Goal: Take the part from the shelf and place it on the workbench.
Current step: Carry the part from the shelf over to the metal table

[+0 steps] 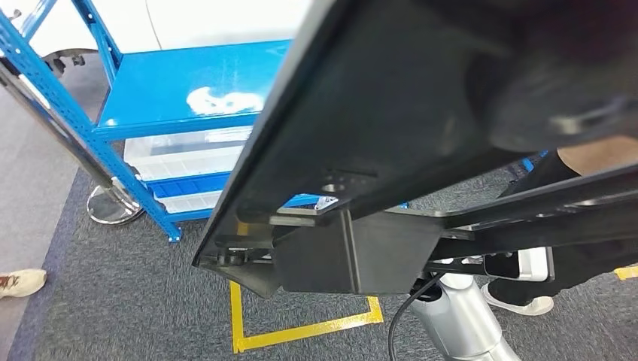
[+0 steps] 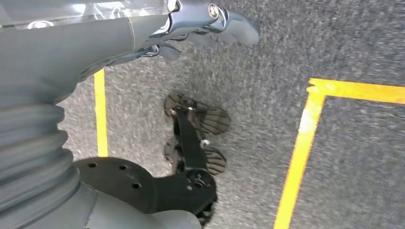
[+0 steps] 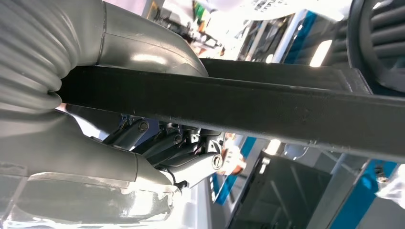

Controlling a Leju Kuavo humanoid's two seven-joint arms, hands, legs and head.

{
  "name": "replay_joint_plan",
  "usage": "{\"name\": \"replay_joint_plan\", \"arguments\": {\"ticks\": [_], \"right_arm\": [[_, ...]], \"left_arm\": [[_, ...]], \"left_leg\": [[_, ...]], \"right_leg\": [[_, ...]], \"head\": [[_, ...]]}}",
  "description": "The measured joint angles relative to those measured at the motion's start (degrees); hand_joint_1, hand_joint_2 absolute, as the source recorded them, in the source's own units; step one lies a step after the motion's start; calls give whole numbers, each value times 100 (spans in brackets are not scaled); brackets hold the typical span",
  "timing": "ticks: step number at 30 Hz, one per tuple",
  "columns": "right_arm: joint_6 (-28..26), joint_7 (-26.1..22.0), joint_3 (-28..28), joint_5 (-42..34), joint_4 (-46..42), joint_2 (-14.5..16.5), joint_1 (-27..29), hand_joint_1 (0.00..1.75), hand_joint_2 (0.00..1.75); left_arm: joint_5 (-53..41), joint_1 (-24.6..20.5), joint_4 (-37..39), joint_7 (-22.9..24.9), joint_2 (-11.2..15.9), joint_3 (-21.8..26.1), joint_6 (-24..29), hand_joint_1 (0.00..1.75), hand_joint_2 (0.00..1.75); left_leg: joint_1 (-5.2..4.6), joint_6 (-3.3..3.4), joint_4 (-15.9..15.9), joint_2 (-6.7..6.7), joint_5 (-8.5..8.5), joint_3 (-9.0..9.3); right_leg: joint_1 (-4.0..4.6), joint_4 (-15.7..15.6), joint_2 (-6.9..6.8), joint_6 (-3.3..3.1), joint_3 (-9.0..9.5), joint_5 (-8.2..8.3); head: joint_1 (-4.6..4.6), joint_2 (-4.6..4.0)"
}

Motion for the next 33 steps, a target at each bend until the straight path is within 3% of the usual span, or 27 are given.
{"name": "replay_joint_plan", "arguments": {"ticks": [1, 3, 5, 6, 7, 8, 9, 12, 14, 16, 18, 21, 23, 24, 25, 27, 28, 29, 31, 33], "right_arm": [[-39, -11, -7, 30, -16, -14, 17, 175, 175], [-95, -54, -25, 73, -64, -67, 56, 175, 175], [-108, -131, -46, 101, -103, -143, 106, 175, 175], [-105, -167, -57, 113, -116, -183, 139, 175, 175], [-103, -190, -69, 121, -126, -229, 174, 175, 175], [-105, -194, -79, 124, -134, -271, 200, 175, 175], [-120, -185, -86, 125, -145, -309, 215, 175, 175], [-271, -106, -93, 119, -223, -385, 233, 175, 175], [-383, -166, -108, 114, -282, -469, 324, 175, 175], [-394, -370, -145, 119, -313, -607, 497, 175, 175], [-330, -592, -191, 156, -346, -723, 636, 175, 175], [-324, -758, -224, 355, -490, -776, 837, 175, 175], [-398, -787, -235, 597, -662, -785, 1083, 175, 175], [-442, -794, -247, 715, -762, -787, 1199, 175, 175], [-484, -798, -262, 813, -862, -786, 1294, 175, 175], [-538, -804, -307, 958, -1063, -766, 1439, 175, 175], [-552, -808, -329, 1007, -1153, -748, 1507, 175, 175], [-558, -813, -353, 1039, -1235, -729, 1574, 175, 175], [-564, -817, -421, 1057, -1340, -708, 1666, 175, 175], [-569, -817, -514, 1050, -1375, -706, 1711, 175, 175]], "left_arm": [[-43, -4, 1, 23, -5, -15, -7, 0, 175], [-122, -12, 2, 69, -14, -65, -11, 0, 175], [-173, -5, 2, 121, -20, -109, 7, 0, 175], [-194, 3, 2, 153, -22, -120, 21, 0, 175], [-210, 9, 2, 191, -25, -131, 37, 0, 175], [-226, 13, 2, 231, -31, -143, 55, 0, 175], [-242, 11, 2, 274, -41, -157, 72, 0, 175], [-305, -7, 3, 428, -82, -219, 110, 0, 175], [-339, -7, 9, 514, -114, -251, 127, 0, 175], [-343, -2, 18, 530, -153, -263, 138, 0, 175], [-336, 1, 25, 491, -175, -266, 134, 0, 175], [-328, 20, 31, 416, -175, -268, 172, 0, 175], [-330, 41, 31, 378, -154, -268, 198, 0, 175], [-334, 51, 31, 368, -133, -269, 193, 0, 175], [-340, 56, 31, 374, -107, -269, 185, 0, 175], [-361, 56, 31, 433, -37, -272, 182, 0, 175], [-375, 55, 31, 478, 0, -273, 193, 0, 175], [-390, 53, 31, 522, 35, -274, 206, 0, 175], [-419, 47, 31, 571, 89, -286, 225, 0, 175], [-447, 23, 30, 573, 132, -316, 225, 0, 175]], "left_leg": [[8, 40, -12, 46, 22, -4], [26, 128, -51, 150, 71, -9], [22, 175, -66, 265, 95, -27], [14, 179, -65, 324, 96, -38], [7, 180, -63, 387, 96, -45], [3, 179, -61, 451, 96, -48], [-1, 176, -60, 511, 94, -46], [-25, 137, -53, 659, 72, -25], [-53, 84, -47, 731, 53, -15], [-61, 25, -50, 800, 36, -7], [-46, -33, 101, 682, -105, -57], [-29, -78, 1093, 371, -652, -474], [-30, -82, 1573, 325, -762, -702], [-31, -72, 1516, 313, -654, -686], [-32, -51, 1249, 281, -458, -574], [-28, 14, 481, 61, -80, -246], [-26, 36, 192, -48, 12, -119], [-29, 51, 35, -125, 31, -53], [-31, 78, -34, -77, 18, -19], [-10, 145, -98, 53, 60, 7]], "right_leg": [[-6, 1, 11, 33, -16, 7], [-3, 204, -130, 85, -121, -140], [-9, 875, -328, 124, -432, -519], [-15, 1284, -363, 141, -620, -697], [-20, 1585, -376, 152, -757, -794], [-22, 1686, -382, 155, -794, -783], [-22, 1541, -400, 149, -707, -666], [18, 338, -651, 73, -62, -193], [62, -17, -747, 3, 105, -132], [67, -29, -648, -59, 90, -118], [34, -59, -550, -120, 91, -88], [12, -75, -385, -175, 87, -67], [24, -68, -254, -182, 89, -70], [29, -60, -184, -182, 91, -71], [33, -51, -111, -181, 95, -74], [40, -26, 29, -164, 92, -82], [38, -13, 90, -144, 74, -80], [29, -3, 149, -116, 49, -74], [10, -4, 262, -39, 4, -45], [18, 99, 137, 25, -56, -114]], "head": [[-3, 0], [16, 0], [39, 0], [46, 0], [47, 0], [49, 1], [50, 1], [56, 1], [53, 0], [47, 1], [43, 1], [36, 0], [40, 0], [42, 0], [43, 0], [50, 0], [59, 0], [69, 0], [79, 0], [113, 0]]}}
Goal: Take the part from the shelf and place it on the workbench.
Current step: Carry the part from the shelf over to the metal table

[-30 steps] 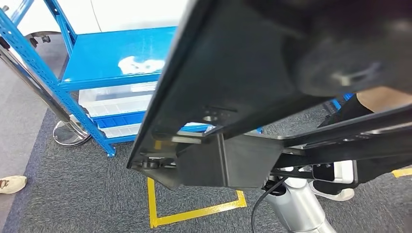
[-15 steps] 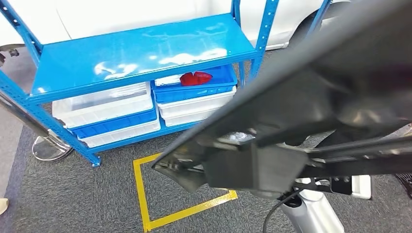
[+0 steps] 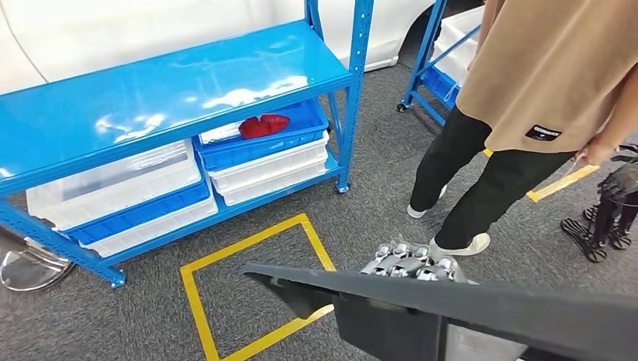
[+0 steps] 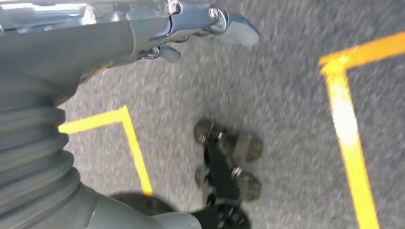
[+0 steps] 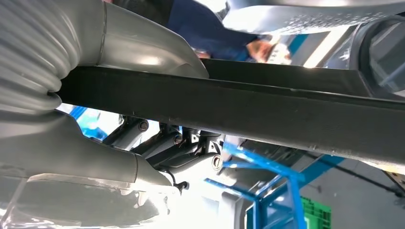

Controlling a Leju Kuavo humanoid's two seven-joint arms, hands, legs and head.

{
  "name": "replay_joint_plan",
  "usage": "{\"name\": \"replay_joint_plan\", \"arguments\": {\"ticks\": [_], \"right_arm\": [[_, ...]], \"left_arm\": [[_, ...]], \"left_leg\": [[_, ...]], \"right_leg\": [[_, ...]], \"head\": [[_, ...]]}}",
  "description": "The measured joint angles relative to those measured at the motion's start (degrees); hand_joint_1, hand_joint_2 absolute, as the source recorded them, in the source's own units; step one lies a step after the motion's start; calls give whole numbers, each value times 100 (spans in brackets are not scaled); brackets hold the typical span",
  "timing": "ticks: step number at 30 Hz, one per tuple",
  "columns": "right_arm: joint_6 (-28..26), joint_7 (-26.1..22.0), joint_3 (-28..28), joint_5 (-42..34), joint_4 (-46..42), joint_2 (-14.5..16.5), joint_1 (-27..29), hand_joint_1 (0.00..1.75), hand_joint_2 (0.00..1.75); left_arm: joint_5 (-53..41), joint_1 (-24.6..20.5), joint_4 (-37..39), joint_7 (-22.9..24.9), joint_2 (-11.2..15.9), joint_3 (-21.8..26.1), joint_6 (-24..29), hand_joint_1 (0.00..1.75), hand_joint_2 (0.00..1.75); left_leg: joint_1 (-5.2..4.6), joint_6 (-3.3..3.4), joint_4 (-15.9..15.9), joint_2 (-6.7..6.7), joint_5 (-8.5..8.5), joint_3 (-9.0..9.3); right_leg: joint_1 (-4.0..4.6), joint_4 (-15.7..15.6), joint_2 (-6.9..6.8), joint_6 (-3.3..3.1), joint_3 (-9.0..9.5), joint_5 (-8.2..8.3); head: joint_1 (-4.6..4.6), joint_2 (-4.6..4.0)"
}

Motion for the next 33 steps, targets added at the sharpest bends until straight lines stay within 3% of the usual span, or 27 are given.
{"name": "replay_joint_plan", "arguments": {"ticks": [1, 3, 5, 6, 8, 10, 11, 13, 15, 17, 19, 20, 21, 22, 23, 25, 27, 29, 31, 33], "right_arm": [[3, 1, -43, -4, -3, 0, 9, 175, 175], [38, 2, -116, -13, 0, 3, 31, 175, 175], [102, 3, -177, -23, 32, 8, 46, 175, 175], [132, 3, -200, -26, 60, 10, 40, 175, 175], [175, 10, -228, -33, 133, 20, -25, 175, 175], [213, 26, -239, -57, 242, 36, -160, 175, 175], [237, 37, -241, -78, 313, 46, -240, 175, 175], [301, 73, -234, -139, 491, 59, -410, 175, 175], [357, 122, -208, -213, 676, 65, -591, 175, 175], [391, 149, -156, -266, 838, 90, -759, 175, 175], [430, 163, -91, -293, 989, 114, -848, 175, 175], [449, 174, -59, -298, 1056, 118, -862, 175, 175], [465, 183, -32, -302, 1110, 118, -869, 175, 175], [478, 193, -8, -308, 1150, 118, -876, 175, 175], [490, 207, 16, -319, 1180, 117, -887, 175, 175], [524, 243, 56, -353, 1215, 116, -916, 175, 175], [554, 291, 92, -391, 1247, 114, -936, 175, 175], [569, 322, 117, -419, 1284, 107, -944, 175, 175], [573, 329, 137, -434, 1320, 95, -961, 175, 175], [566, 328, 164, -442, 1361, 88, -981, 175, 175]], "left_arm": [[-11, -11, -1, -8, 15, -16, 1, 0, 175], [-27, -11, -1, -24, 34, -41, 5, 0, 175], [-43, 1, -1, -39, 40, -62, 7, 0, 175], [-56, 1, -1, -48, 41, -72, 5, 0, 175], [-77, -15, 0, -58, 38, -89, -6, 0, 175], [-84, -29, 1, -57, 35, -94, -17, 0, 175], [-81, -34, 1, -52, 34, -95, -15, 0, 175], [-44, -42, 1, -42, 28, -93, -13, 0, 175], [9, -57, 2, -46, 12, -92, -20, 0, 175], [36, -53, 4, -70, -11, -89, -34, 0, 175], [52, -24, 8, -102, -41, -83, -51, 0, 175], [61, -8, 9, -117, -58, -81, -63, 0, 175], [67, 4, 10, -127, -77, -80, -80, 0, 175], [68, 10, 11, -133, -94, -79, -97, 0, 175], [66, 13, 13, -137, -114, -79, -113, 0, 175], [53, 14, 16, -130, -151, -79, -121, 0, 175], [37, 15, 19, -113, -194, -79, -116, 0, 175], [22, 6, 23, -104, -243, -81, -114, 0, 175], [7, -8, 26, -104, -281, -83, -114, 0, 175], [-1, -3, 27, -102, -298, -84, -112, 0, 175]], "left_leg": [[13, 31, -30, 70, 20, 11], [-3, 65, -35, 211, 26, 13], [-16, 61, -17, 361, 15, 1], [-18, 52, -10, 432, 8, -2], [-22, 19, 10, 556, -14, 5], [-46, -35, 29, 656, -43, 16], [-55, -71, 34, 700, -51, 24], [-57, -142, 21, 797, -51, 46], [-35, -208, 100, 717, -134, 32], [-8, -245, 582, 444, -439, -175], [-3, -257, 1378, 281, -792, -553], [-5, -257, 1648, 258, -853, -693], [-5, -250, 1713, 249, -800, -743], [-5, -234, 1533, 236, -633, -678], [-4, -211, 1161, 181, -400, -520], [3, -160, 398, -54, -79, -191], [-9, -124, 102, -182, -31, -72], [-13, -72, 59, -82, -10, -54], [6, 4, -4, 49, 32, -25], [-2, 53, -34, 192, 47, -14]], "right_leg": [[5, 198, -145, 24, -92, -125], [-28, 899, -428, 64, -419, -488], [-71, 1441, -514, 102, -676, -654], [-87, 1412, -542, 114, -653, -585], [-101, 725, -682, 113, -273, -259], [-71, 69, -890, 55, 85, -63], [-50, -60, -940, 17, 145, -47], [-25, -78, -853, -55, 121, -30], [-44, -125, -742, -128, 120, 12], [-64, -158, -638, -186, 123, 48], [-46, -157, -519, -210, 112, 57], [-34, -155, -451, -214, 111, 59], [-24, -151, -383, -215, 111, 60], [-17, -143, -314, -215, 114, 61], [-14, -133, -244, -213, 117, 59], [-10, -103, -115, -185, 103, 57], [-28, -89, -1, -117, 58, 72], [-53, -96, 94, -38, 25, 96], [-40, 86, -77, 13, -72, -29], [-32, 710, -385, 43, -373, -375]], "head": [[37, 0], [101, 0], [113, 0], [116, 1], [136, 1], [157, 0], [165, 0], [165, 1], [162, 1], [148, 0], [132, 0], [127, 0], [127, 0], [127, 0], [127, 0], [129, 0], [127, 1], [124, 1], [145, 1], [174, 0]]}}
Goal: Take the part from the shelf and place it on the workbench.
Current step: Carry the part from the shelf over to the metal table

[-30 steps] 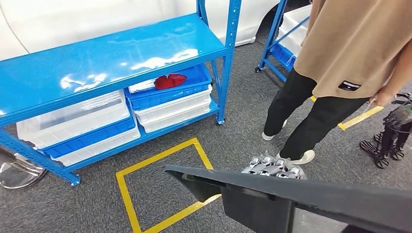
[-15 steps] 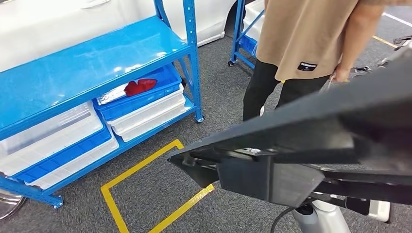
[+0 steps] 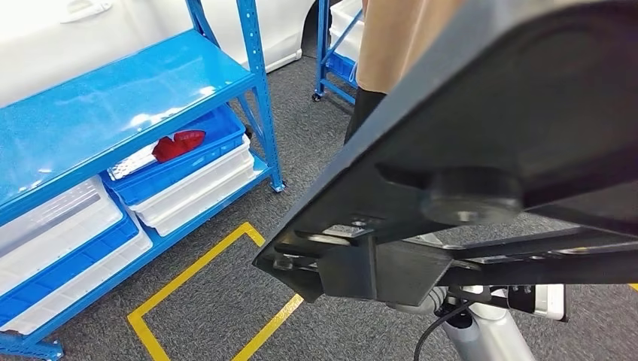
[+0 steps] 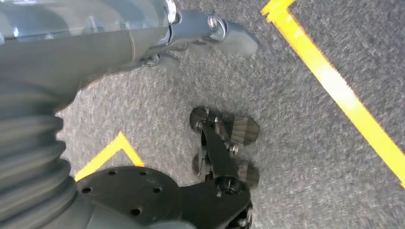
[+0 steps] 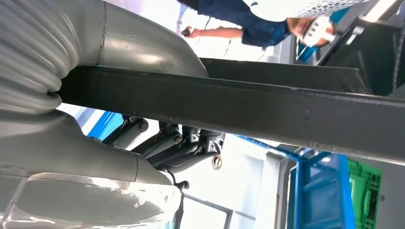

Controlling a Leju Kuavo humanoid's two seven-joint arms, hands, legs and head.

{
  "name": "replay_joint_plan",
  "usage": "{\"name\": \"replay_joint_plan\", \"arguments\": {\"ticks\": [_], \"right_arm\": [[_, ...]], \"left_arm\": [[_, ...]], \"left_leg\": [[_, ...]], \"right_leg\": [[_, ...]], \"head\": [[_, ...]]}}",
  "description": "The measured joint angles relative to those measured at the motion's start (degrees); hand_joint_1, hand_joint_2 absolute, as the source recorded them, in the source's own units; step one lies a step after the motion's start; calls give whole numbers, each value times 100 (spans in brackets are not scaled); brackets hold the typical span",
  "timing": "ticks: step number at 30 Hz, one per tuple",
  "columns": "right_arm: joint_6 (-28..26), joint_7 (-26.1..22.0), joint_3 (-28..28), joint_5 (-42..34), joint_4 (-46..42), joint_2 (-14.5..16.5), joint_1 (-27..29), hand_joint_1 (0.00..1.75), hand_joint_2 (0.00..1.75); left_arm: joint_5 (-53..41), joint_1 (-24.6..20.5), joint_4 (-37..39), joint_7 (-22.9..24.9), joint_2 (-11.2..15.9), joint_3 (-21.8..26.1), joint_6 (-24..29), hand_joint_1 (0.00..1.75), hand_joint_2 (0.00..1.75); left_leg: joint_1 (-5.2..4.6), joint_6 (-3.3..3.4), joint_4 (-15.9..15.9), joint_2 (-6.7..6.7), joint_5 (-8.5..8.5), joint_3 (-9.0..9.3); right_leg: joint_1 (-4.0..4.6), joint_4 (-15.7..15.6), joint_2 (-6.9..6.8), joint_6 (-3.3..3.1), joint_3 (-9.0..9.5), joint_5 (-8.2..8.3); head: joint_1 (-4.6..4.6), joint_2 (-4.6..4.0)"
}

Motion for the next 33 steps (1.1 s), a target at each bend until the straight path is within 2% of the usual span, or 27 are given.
{"name": "replay_joint_plan", "arguments": {"ticks": [1, 2, 3, 4, 5, 7, 8, 9, 11, 12, 14, 15, 16, 17, 18, 19, 20, 21, 22, 24, 25, 26, 27, 29, 31, 32, 33], "right_arm": [[-6, -1, 16, 0, 23, -1, -1, 175, 175], [-14, -7, 33, 1, 49, -2, 9, 175, 175], [-20, -18, 49, 3, 74, -2, 22, 175, 175], [-26, -39, 64, 8, 98, -3, 29, 175, 175], [-34, -64, 78, 14, 120, -3, 29, 175, 175], [-47, -111, 100, 24, 151, -1, 0, 175, 175], [-55, -124, 112, 26, 162, 1, -17, 175, 175], [-62, -131, 123, 28, 173, 3, -29, 175, 175], [-77, -134, 143, 32, 191, 4, -37, 175, 175], [-84, -135, 149, 33, 197, 4, -41, 175, 175], [-94, -137, 162, 34, 206, 10, -62, 175, 175], [-99, -137, 169, 31, 215, 18, -72, 175, 175], [-104, -131, 176, 26, 226, 26, -82, 175, 175], [-117, -105, 184, 7, 243, 37, -96, 175, 175], [-143, -51, 188, -28, 261, 48, -130, 175, 175], [-183, 36, 192, -87, 278, 59, -199, 175, 175], [-240, 147, 194, -171, 292, 70, -297, 175, 175], [-303, 254, 193, -268, 299, 78, -411, 175, 175], [-363, 343, 188, -367, 302, 82, -521, 175, 175], [-445, 448, 175, -510, 298, 85, -667, 175, 175], [-472, 472, 166, -545, 294, 84, -702, 175, 175], [-492, 486, 158, -561, 285, 83, -719, 175, 175], [-510, 487, 151, -568, 270, 80, -723, 175, 175], [-539, 444, 140, -552, 217, 69, -722, 175, 175], [-572, 343, 140, -487, 147, 54, -660, 175, 175], [-596, 290, 142, -433, 107, 45, -595, 175, 175], [-620, 255, 145, -377, 65, 35, -518, 175, 175]], "left_arm": [[1, 10, 0, 3, -1, 0, 3, 0, 175], [2, 20, 0, 8, -1, 0, 7, 0, 175], [7, 24, 0, 15, -1, 0, 13, 0, 175], [11, 24, 0, 31, -1, 0, 22, 0, 175], [15, 20, 0, 46, -1, 0, 30, 0, 175], [17, 11, 0, 82, -1, 1, 49, 0, 175], [17, 9, 0, 92, -1, 1, 56, 0, 175], [17, 6, 0, 99, -1, 2, 63, 0, 175], [17, 0, 0, 103, -1, 2, 72, 0, 175], [17, -4, 0, 103, -1, 2, 75, 0, 175], [18, -4, 0, 103, -1, 3, 78, 0, 175], [20, 1, 0, 108, -1, 3, 79, 0, 175], [21, 11, 0, 117, -1, 4, 79, 0, 175], [20, 22, 0, 139, 1, 5, 86, 0, 175], [20, 33, 0, 171, 6, 5, 103, 0, 175], [18, 39, 0, 212, 20, 6, 131, 0, 175], [19, 40, 0, 257, 44, 7, 171, 0, 175], [26, 36, 0, 301, 75, 10, 209, 0, 175], [36, 28, 0, 342, 111, 15, 246, 0, 175], [71, 21, 0, 410, 161, 33, 301, 0, 175], [86, 21, 0, 435, 180, 43, 321, 0, 175], [98, 24, 0, 452, 193, 52, 335, 0, 175], [103, 23, 0, 464, 206, 57, 347, 0, 175], [103, 22, 0, 484, 215, 64, 375, 0, 175], [103, 40, 0, 511, 216, 78, 409, 0, 175], [103, 57, 0, 525, 216, 86, 423, 0, 175], [103, 70, 0, 533, 215, 95, 433, 0, 175]], "left_leg": [[-10, 9, 4, 73, -4, -3], [-19, 10, 8, 144, -11, -6], [-24, 8, 13, 215, -20, -7], [-26, 0, 19, 280, -32, -3], [-26, -14, 26, 337, -47, 6], [-46, -60, 46, 434, -86, 31], [-59, -90, 53, 475, -103, 41], [-72, -122, 55, 517, -115, 50], [-77, -186, 44, 606, -134, 72], [-66, -219, 72, 575, -174, 72], [-41, -266, 427, 350, -417, -69], [-30, -278, 785, 201, -605, -233], [-27, -286, 1195, 117, -784, -432], [-25, -295, 1541, 81, -894, -611], [-25, -301, 1726, 67, -901, -722], [-24, -300, 1679, 60, -787, -728], [-19, -294, 1422, 37, -584, -634], [-9, -282, 1028, -42, -346, -474], [2, -266, 649, -169, -178, -313], [15, -228, 220, -368, -50, -134], [6, -204, 181, -384, -67, -120], [7, -171, 158, -337, -50, -114], [8, -132, 130, -275, -31, -104], [18, -49, 68, -145, 4, -75], [-6, 2, 50, -4, 4, -64], [-19, 14, 52, 70, -4, -64], [-28, 19, 54, 144, -13, -62]], "right_leg": [[-13, 401, -78, 15, -196, -174], [-28, 717, -117, 28, -349, -277], [-41, 850, -139, 39, -413, -279], [-50, 732, -163, 43, -347, -167], [-54, 391, -212, 41, -162, 17], [-26, -442, -458, -2, 281, 306], [-1, -692, -544, -36, 409, 363], [25, -795, -591, -72, 453, 361], [42, -807, -476, -134, 441, 373], [31, -831, -419, -164, 451, 385], [0, -882, -304, -229, 479, 414], [0, -890, -246, -250, 484, 417], [5, -888, -184, -267, 484, 417], [12, -885, -112, -274, 484, 415], [17, -879, -36, -278, 485, 414], [19, -868, 46, -279, 485, 413], [18, -854, 130, -274, 488, 410], [15, -835, 208, -263, 487, 403], [20, -813, 276, -244, 480, 397], [16, -782, 393, -181, 436, 401], [9, -781, 448, -143, 411, 416], [1, -785, 500, -103, 390, 431], [-2, -773, 484, -73, 377, 424], [14, -516, 252, -21, 253, 258], [8, 190, -37, 18, -86, -95], [-6, 571, -93, 34, -276, -240], [-21, 812, -118, 45, -399, -298]], "head": [[9, 0], [10, 0], [10, 0], [10, 0], [11, 0], [8, 1], [7, 1], [5, 1], [5, 1], [2, 1], [-13, 1], [-23, 0], [-30, 0], [-35, 0], [-35, 0], [-37, 0], [-39, 0], [-42, 0], [-45, 0], [-45, 1], [-48, 1], [-47, 1], [-51, 1], [-24, 1], [8, 1], [10, 1], [11, 1]]}}
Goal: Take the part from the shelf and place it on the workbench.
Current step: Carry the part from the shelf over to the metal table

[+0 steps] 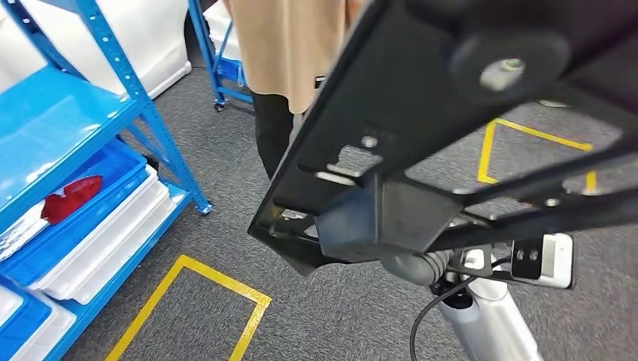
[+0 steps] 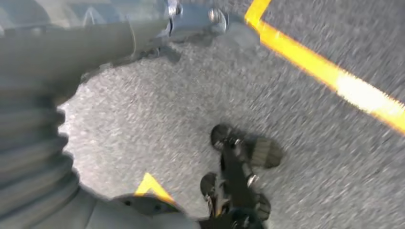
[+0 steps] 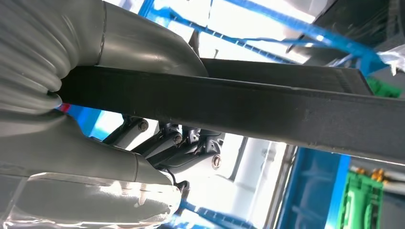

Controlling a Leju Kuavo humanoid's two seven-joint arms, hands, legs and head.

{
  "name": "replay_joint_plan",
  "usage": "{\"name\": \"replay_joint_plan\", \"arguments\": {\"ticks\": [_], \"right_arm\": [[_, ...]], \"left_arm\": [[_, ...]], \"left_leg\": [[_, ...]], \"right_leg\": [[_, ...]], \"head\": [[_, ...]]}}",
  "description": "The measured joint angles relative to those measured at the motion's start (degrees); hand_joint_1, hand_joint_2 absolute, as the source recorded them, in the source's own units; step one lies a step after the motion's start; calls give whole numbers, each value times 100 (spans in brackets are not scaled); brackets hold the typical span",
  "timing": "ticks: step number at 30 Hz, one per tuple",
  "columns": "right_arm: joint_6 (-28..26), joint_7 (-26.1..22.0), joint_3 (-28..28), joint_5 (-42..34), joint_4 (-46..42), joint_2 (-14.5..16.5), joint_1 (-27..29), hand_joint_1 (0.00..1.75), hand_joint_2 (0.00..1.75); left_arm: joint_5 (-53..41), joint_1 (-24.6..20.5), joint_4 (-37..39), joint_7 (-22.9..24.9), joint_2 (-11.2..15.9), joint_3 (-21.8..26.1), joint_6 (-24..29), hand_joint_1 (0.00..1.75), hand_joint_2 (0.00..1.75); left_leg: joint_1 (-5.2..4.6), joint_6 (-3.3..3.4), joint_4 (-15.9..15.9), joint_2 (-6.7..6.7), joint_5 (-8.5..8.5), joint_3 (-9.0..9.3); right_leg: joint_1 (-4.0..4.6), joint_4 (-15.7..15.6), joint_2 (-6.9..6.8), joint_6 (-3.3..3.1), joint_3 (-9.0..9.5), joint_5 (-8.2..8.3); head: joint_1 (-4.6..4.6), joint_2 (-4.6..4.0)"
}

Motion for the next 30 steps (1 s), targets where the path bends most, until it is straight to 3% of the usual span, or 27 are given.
{"name": "replay_joint_plan", "arguments": {"ticks": [1, 2, 4, 6, 7, 9, 11, 13, 15, 16, 17, 18, 20, 22, 24, 25, 27, 28, 30], "right_arm": [[-23, -19, 5, 55, -45, -9, 71, 175, 175], [-46, -20, 16, 102, -94, -16, 125, 175, 175], [-93, 0, 42, 157, -194, -21, 166, 175, 175], [-131, 16, 70, 159, -269, -26, 164, 175, 175], [-139, 15, 79, 145, -287, -33, 166, 175, 175], [-128, -11, 86, 103, -304, -62, 187, 175, 175], [-90, -62, 87, 57, -309, -93, 190, 175, 175], [-36, -83, 89, -17, -291, -110, 149, 175, 175], [5, -40, 90, -128, -234, -120, 80, 175, 175], [12, -6, 89, -180, -202, -125, 40, 175, 175], [13, 29, 88, -225, -171, -128, 1, 175, 175], [13, 57, 87, -254, -149, -131, -32, 175, 175], [15, 86, 87, -280, -119, -139, -75, 175, 175], [20, 102, 87, -289, -91, -154, -108, 175, 175], [23, 111, 79, -304, -56, -190, -144, 175, 175], [23, 111, 72, -313, -41, -214, -165, 175, 175], [21, 113, 61, -328, -14, -250, -221, 175, 175], [13, 116, 58, -344, -1, -261, -242, 175, 175], [-29, 137, 58, -390, 29, -281, -260, 175, 175]], "left_arm": [[0, 8, 0, 3, -2, 7, 5, 0, 175], [1, 8, 0, -3, -5, 12, 2, 0, 175], [2, -2, 0, -41, -13, 19, -42, 0, 175], [8, -11, 0, -112, -20, 29, -119, 0, 175], [13, -16, 0, -152, -24, 34, -153, 0, 175], [33, -34, 0, -228, -37, 42, -199, 0, 175], [55, -49, 1, -274, -51, 50, -218, 0, 175], [80, -45, 2, -272, -63, 59, -211, 0, 175], [103, -31, 2, -244, -70, 68, -197, 0, 175], [110, -27, 2, -234, -69, 73, -192, 0, 175], [113, -26, 2, -231, -67, 76, -192, 0, 175], [113, -29, 2, -232, -63, 78, -196, 0, 175], [110, -33, 2, -239, -56, 80, -208, 0, 175], [105, -31, 2, -248, -55, 83, -217, 0, 175], [101, -38, 2, -264, -61, 83, -225, 0, 175], [100, -49, 2, -273, -64, 82, -228, 0, 175], [99, -63, 2, -292, -71, 82, -237, 0, 175], [97, -62, 2, -306, -69, 82, -244, 0, 175], [79, -50, 2, -336, -67, 82, -267, 0, 175]], "left_leg": [[-5, -1, 2, 69, -9, 2], [-8, -8, 5, 134, -19, 8], [-18, -43, 14, 248, -50, 32], [-43, -102, 25, 344, -87, 55], [-53, -130, 25, 389, -100, 65], [-50, -192, 27, 455, -131, 90], [-28, -245, 232, 282, -293, 25], [-7, -277, 901, 13, -654, -277], [-3, -295, 1622, -70, -901, -641], [-3, -296, 1722, -77, -862, -711], [0, -292, 1588, -88, -709, -673], [5, -283, 1246, -128, -481, -533], [35, -259, 461, -393, -120, -201], [41, -220, 132, -584, -37, -71], [28, -153, 101, -492, -20, -67], [31, -112, 75, -426, -1, -56], [32, -33, 22, -279, 29, -38], [15, -10, 16, -204, 28, -37], [-9, 12, 17, -47, 20, -43]], "right_leg": [[-10, 33, -15, 6, -20, 43], [-15, -175, -40, 4, 85, 184], [9, -996, -236, -28, 524, 517], [62, -1548, -393, -105, 810, 658], [89, -1608, -400, -141, 830, 643], [87, -1638, -276, -210, 833, 665], [54, -1691, -169, -275, 865, 697], [42, -1711, -67, -315, 881, 712], [49, -1705, 67, -327, 881, 713], [51, -1699, 142, -327, 884, 712], [49, -1691, 219, -323, 889, 710], [45, -1680, 291, -314, 897, 705], [40, -1638, 420, -272, 880, 689], [27, -1607, 537, -198, 823, 699], [9, -1610, 630, -120, 781, 725], [13, -1577, 565, -91, 759, 701], [28, -1206, 267, -49, 583, 473], [29, -837, 108, -30, 408, 283], [5, -84, 0, 4, 48, -19]], "head": [[1, -1], [1, -1], [2, -1], [-3, -1], [-3, -1], [0, -1], [-5, -1], [-20, -1], [-32, -1], [-33, -1], [-34, -1], [-33, -1], [-33, -1], [-40, 0], [-51, 0], [-52, 0], [-27, 0], [-14, -1], [-5, -1]]}}
